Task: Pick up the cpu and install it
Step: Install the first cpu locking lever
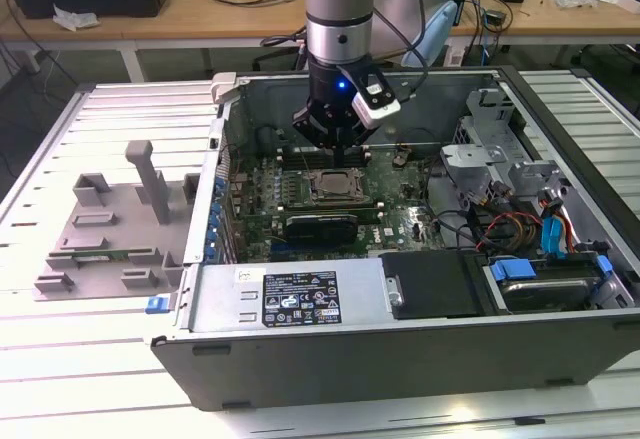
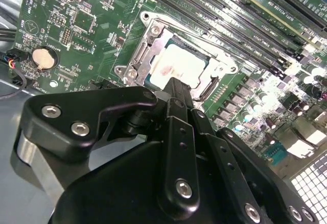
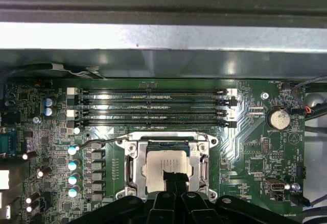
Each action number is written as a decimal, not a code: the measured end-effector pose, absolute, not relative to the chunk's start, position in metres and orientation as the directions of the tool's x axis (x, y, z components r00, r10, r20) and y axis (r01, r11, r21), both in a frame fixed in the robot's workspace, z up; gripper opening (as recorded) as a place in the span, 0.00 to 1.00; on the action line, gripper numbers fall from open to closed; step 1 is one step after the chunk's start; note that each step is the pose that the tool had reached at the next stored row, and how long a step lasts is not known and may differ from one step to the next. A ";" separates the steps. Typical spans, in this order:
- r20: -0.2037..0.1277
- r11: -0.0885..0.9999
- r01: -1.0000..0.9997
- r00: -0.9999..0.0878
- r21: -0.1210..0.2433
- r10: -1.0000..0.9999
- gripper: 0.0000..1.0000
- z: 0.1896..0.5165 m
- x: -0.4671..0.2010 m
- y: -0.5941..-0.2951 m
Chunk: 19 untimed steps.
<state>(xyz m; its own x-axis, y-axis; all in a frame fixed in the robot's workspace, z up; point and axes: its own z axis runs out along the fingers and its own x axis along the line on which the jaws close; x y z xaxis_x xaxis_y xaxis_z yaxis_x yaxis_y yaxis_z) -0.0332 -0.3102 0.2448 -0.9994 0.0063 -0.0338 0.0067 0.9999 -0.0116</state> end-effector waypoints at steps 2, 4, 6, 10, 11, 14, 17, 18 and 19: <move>-0.034 1.000 0.007 -0.999 -0.011 0.006 0.11 0.250 -0.033 -0.310; -0.034 1.000 0.007 -0.999 -0.011 0.006 0.11 0.254 -0.033 -0.310; -0.034 1.000 0.007 -0.999 -0.011 0.006 0.11 0.255 -0.033 -0.310; -0.034 1.000 0.007 -0.999 -0.012 0.006 0.11 0.255 -0.055 -0.309; -0.034 1.000 0.007 -0.999 -0.011 0.006 0.11 0.255 -0.058 -0.309; -0.034 1.000 0.007 -0.999 -0.011 0.006 0.11 0.254 -0.076 -0.308; -0.034 1.000 0.008 -0.999 -0.012 0.007 0.11 0.254 -0.098 -0.307; -0.034 1.000 0.008 -0.999 -0.012 0.007 0.11 0.254 -0.100 -0.307; -0.034 1.000 0.008 -0.999 -0.012 0.007 0.11 0.254 -0.103 -0.307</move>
<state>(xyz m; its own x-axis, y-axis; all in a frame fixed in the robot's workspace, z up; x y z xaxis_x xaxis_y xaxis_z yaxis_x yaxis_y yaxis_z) -0.1025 -0.3068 0.2541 -0.9994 0.0074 -0.0340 0.0078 0.9999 -0.0119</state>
